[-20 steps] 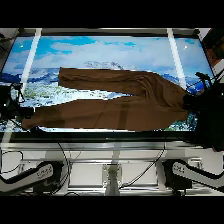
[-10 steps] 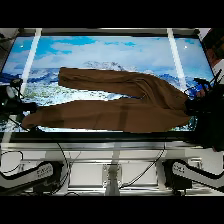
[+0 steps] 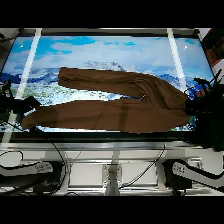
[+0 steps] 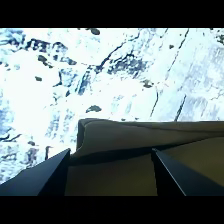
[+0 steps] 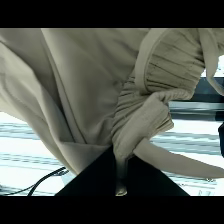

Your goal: Fold the clothes and pants, and hang the long-sleeved shirts on hangers.

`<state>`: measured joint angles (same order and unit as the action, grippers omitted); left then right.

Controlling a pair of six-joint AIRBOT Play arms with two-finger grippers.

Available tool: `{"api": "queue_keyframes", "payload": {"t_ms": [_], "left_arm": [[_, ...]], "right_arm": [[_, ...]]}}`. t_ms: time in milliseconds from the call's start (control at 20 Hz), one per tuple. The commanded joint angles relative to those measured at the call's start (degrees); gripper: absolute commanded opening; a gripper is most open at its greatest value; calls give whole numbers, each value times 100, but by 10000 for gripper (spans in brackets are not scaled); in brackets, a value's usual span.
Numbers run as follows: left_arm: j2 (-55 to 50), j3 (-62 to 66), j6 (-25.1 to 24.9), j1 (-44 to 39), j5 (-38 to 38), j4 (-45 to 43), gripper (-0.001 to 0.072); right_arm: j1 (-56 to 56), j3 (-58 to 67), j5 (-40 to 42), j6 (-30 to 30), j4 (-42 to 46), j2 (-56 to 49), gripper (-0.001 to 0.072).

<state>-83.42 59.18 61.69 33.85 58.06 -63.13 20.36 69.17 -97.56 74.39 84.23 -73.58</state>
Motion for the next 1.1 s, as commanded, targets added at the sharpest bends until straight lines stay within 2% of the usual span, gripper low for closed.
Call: {"api": "queue_keyframes", "payload": {"t_ms": [0,100,200,400,600,700,850,1050], "left_arm": [[-278,7,-586,-63,-31,341,529],[-363,7,-850,-181,-55,343,503],[-382,7,-931,-264,-120,341,258],[-380,7,-929,-389,-765,387,22],[-256,195,-929,-404,-966,1182,20],[-85,579,-953,-404,-968,1394,20],[214,1220,-949,-407,-1141,1438,20],[358,1364,-944,-409,-1847,1434,20]], "right_arm": [[-4,-2,9,13,-44,2,32],[-4,-2,7,31,-44,2,32],[-4,-2,9,92,-46,2,32],[-4,-2,9,109,-63,2,32],[-4,-2,72,107,-70,2,32],[-4,-2,358,107,-70,2,32],[-4,-2,909,155,-216,2,32],[-4,-2,1488,461,-448,0,32]]}}
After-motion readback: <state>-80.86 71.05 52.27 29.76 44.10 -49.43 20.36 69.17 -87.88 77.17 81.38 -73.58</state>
